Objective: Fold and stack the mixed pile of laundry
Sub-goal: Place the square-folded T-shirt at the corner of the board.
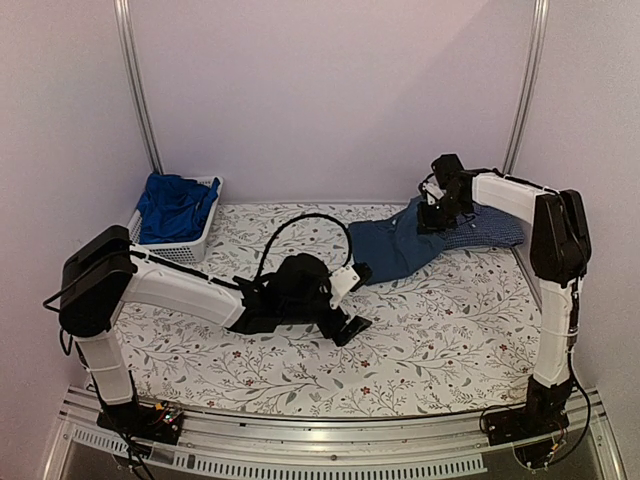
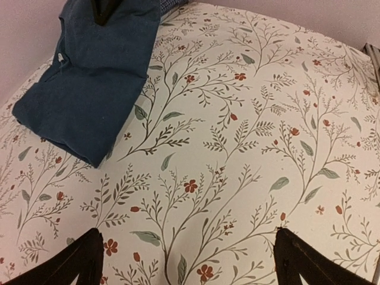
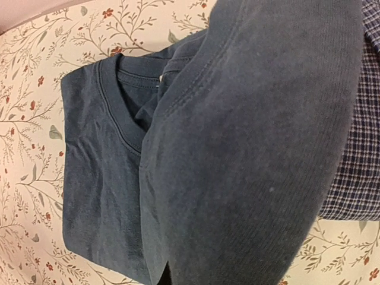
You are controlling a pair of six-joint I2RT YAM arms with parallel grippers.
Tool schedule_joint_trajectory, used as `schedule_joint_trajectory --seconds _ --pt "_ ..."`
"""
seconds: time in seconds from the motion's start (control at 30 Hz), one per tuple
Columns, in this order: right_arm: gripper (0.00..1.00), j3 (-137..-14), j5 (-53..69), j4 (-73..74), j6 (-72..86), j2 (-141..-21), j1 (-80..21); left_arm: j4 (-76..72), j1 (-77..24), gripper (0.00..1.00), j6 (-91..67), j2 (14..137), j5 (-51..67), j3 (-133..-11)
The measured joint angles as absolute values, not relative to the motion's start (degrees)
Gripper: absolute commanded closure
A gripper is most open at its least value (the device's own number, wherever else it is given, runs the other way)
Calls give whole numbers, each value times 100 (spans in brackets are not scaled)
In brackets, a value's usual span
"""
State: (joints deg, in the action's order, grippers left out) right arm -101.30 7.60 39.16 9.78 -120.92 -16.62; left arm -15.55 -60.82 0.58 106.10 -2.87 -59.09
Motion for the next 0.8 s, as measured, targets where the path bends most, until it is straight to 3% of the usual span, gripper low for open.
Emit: schedule_joint_trajectory --seconds 0.33,0.8 --pt "100 -11799 -530 4731 440 -12658 -1527 -1535 -6073 0 56 10613 -353 -5909" --pt "100 -12101 -1175 5140 10 -12540 -1273 -1531 -6071 0 54 10733 -349 -5909"
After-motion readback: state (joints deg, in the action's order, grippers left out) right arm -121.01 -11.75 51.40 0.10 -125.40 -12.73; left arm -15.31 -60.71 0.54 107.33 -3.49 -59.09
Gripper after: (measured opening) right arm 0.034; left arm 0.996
